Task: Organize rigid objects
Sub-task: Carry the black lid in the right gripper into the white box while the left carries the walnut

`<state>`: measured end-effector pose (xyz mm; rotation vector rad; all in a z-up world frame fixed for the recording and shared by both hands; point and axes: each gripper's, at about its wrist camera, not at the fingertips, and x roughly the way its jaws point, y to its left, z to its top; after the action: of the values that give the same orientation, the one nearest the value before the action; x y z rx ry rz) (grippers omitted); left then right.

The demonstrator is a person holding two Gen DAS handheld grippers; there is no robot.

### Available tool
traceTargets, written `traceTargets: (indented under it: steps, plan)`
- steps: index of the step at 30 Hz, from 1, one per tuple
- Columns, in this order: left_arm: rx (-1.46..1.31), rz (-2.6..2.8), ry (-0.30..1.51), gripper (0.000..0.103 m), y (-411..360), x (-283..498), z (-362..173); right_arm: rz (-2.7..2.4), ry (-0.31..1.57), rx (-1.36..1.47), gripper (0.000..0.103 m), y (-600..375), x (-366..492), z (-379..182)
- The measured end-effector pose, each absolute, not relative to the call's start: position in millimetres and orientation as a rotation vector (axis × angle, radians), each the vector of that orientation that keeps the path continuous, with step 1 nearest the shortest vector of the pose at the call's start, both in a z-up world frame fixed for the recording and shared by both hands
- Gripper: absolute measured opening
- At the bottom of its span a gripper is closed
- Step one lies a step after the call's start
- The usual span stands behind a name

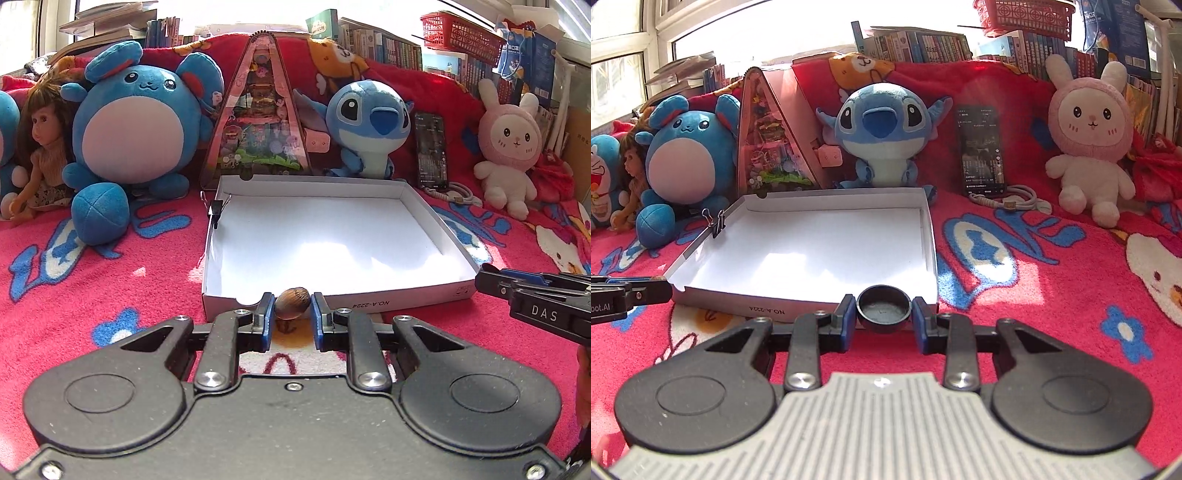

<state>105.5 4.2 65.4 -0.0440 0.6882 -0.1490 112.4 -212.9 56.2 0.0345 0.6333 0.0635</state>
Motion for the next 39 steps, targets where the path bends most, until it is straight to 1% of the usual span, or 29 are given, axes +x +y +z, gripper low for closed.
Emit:
traceTargets:
  steps: [8, 13, 18, 26, 39]
  plan:
    - [-0.054, -0.163, 0.759, 0.02, -7, 152, 62, 0.08, 0.689, 0.025, 0.037, -202, 153, 51]
    - [-0.055, -0.144, 0.805, 0.02, -12, 184, 59, 0.079, 0.758, -0.004, 0.037, -196, 183, 47]
    - [-0.023, -0.118, 0.816, 0.02, -21, 204, 50, 0.069, 0.795, -0.024, 0.037, -190, 203, 41]
    - [-0.015, -0.106, 0.837, 0.02, -28, 217, 33, 0.062, 0.827, -0.019, 0.037, -187, 222, 33]
    - [0.004, -0.091, 0.852, 0.02, -28, 221, 22, 0.042, 0.864, -0.017, 0.037, -187, 231, 20]
